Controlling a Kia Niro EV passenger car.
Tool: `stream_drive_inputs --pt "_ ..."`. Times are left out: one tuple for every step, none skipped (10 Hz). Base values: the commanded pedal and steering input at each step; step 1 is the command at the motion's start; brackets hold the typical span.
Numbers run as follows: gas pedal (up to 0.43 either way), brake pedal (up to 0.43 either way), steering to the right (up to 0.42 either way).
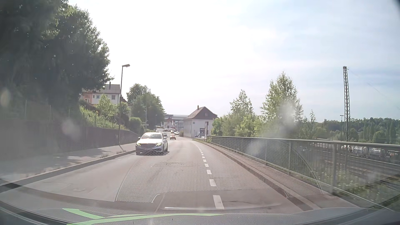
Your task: Follow the waypoints while adhering to traffic rules and regulations
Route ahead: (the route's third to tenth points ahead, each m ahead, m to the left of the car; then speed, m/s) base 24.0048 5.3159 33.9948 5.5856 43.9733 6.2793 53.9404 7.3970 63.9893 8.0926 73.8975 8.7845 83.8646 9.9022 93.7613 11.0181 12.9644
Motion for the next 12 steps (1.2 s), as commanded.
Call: stream_drive_inputs --pt "0.02 0.0 -0.006" --pt "0.02 0.0 -0.006" --pt "0.02 0.0 -0.006" --pt "0.02 0.0 -0.006" --pt "0.02 0.0 -0.006" --pt "0.02 0.0 -0.005" --pt "0.02 0.0 -0.005" --pt "0.02 0.0 -0.005" --pt "0.02 0.0 -0.006" --pt "0.02 0.0 -0.006" --pt "0.02 0.0 -0.006" --pt "0.02 0.0 -0.006"
